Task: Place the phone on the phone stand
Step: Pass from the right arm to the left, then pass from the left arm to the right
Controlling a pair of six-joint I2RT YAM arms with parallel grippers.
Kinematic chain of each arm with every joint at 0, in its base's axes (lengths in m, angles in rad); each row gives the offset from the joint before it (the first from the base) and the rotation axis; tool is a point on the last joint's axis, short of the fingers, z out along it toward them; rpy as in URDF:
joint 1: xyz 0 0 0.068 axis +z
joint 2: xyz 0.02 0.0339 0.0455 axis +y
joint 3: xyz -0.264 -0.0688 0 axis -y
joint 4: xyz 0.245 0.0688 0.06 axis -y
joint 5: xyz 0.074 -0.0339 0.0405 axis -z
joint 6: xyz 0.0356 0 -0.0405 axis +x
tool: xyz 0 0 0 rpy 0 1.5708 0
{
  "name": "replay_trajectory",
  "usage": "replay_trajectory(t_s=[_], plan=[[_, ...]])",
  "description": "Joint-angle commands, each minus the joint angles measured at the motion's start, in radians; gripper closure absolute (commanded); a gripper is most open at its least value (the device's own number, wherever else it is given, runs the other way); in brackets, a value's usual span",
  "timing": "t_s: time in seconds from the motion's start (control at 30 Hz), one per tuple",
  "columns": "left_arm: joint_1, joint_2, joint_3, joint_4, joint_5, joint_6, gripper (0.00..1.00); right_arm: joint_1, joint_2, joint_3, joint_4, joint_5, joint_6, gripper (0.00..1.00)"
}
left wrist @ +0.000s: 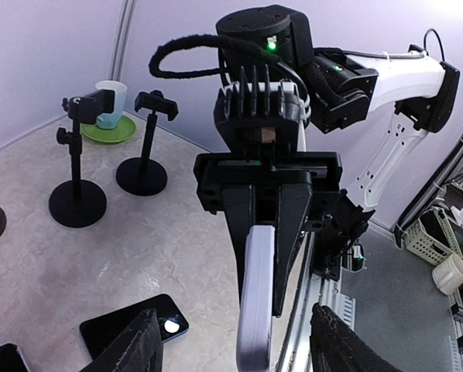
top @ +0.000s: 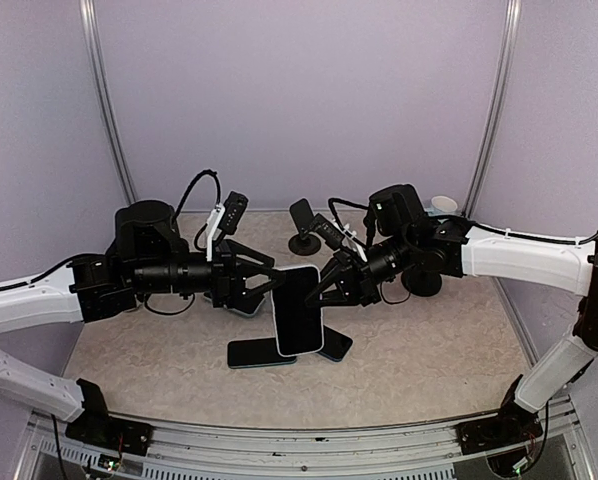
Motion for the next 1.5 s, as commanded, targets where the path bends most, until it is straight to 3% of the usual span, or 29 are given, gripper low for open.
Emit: replay_trajectory(t_s=[0.0,0.2,0.43,0.53,0.6,0.67,0.77,0.9,1.17,1.47], plan=[[0.007,0.015,0.026,0.037,0.110,-0.001,0.45,0.011,-0.017,0.013,0.029,-0.053,-0.014,1.00],[0.012,0.036,0.033,0.031,0.149,-0.002,0.63,0.011,-0.007,0.018,0.030,-0.055,-0.014,1.00],[0.012,0.055,0.033,0.034,0.159,-0.011,0.98,0.012,0.005,0.021,0.039,-0.054,-0.006,1.00],[0.013,0.050,0.025,0.051,0.135,-0.022,1.00,0.012,0.006,0.020,0.042,-0.050,-0.005,1.00],[0.014,0.041,0.016,0.066,0.121,-0.027,1.00,0.012,0.006,0.017,0.044,-0.045,-0.005,0.88],[0.014,0.029,0.012,0.072,0.103,-0.024,1.00,0.012,0.006,0.009,0.047,-0.040,-0.006,0.62],[0.024,-0.002,0.007,0.089,0.091,-0.020,1.00,0.011,0.003,-0.009,0.061,-0.035,-0.004,0.37],[0.042,-0.042,0.014,0.099,0.100,-0.007,1.00,0.010,-0.012,-0.046,0.116,-0.029,0.011,0.17],[0.060,-0.097,0.032,0.122,0.119,0.000,1.00,0.008,-0.012,-0.124,0.228,-0.029,0.026,0.16],[0.061,-0.125,-0.006,0.177,0.080,-0.022,1.00,0.023,-0.019,-0.195,0.538,-0.105,0.187,0.33]])
